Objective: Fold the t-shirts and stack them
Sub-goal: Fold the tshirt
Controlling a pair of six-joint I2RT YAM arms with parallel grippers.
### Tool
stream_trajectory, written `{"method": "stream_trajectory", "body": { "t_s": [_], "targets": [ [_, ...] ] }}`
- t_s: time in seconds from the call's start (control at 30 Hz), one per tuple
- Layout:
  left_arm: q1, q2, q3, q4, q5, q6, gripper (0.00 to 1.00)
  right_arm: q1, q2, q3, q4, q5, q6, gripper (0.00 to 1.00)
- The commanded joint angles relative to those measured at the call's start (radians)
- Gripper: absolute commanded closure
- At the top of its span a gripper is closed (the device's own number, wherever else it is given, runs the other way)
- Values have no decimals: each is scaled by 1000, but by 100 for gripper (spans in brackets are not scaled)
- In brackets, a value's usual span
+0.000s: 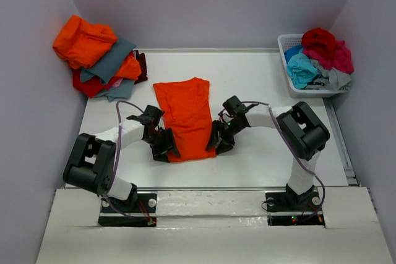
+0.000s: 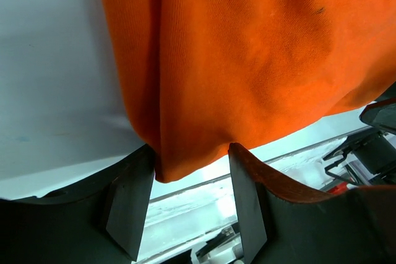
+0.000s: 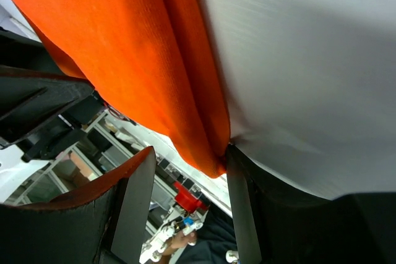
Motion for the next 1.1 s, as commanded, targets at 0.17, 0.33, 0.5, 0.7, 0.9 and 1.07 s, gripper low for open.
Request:
{"method": "stream_trajectory", "body": {
  "t_s": [0.17, 0.33, 0.5, 0.7, 0.9, 1.07],
  "targets": [
    [0, -15, -3, -35, -91, 8, 41, 14, -12, -44, 77, -45, 51, 45],
    [0, -36, -13, -44, -99, 5, 50, 14, -50, -76, 68, -40, 61, 46],
    [0, -45, -25, -41, -99, -1, 63, 14, -78, -101, 65, -37, 69, 47],
    [0, -47, -33, -35, -99, -3, 68, 14, -76, -109, 77, -36, 77, 49],
    [0, -44, -30, -31, -102, 8, 69, 14, -39, -72, 86, -31, 77, 52],
    [0, -32, -22, -31, -99, 20, 69, 14, -19, -52, 97, -31, 87, 53]
  ]
}}
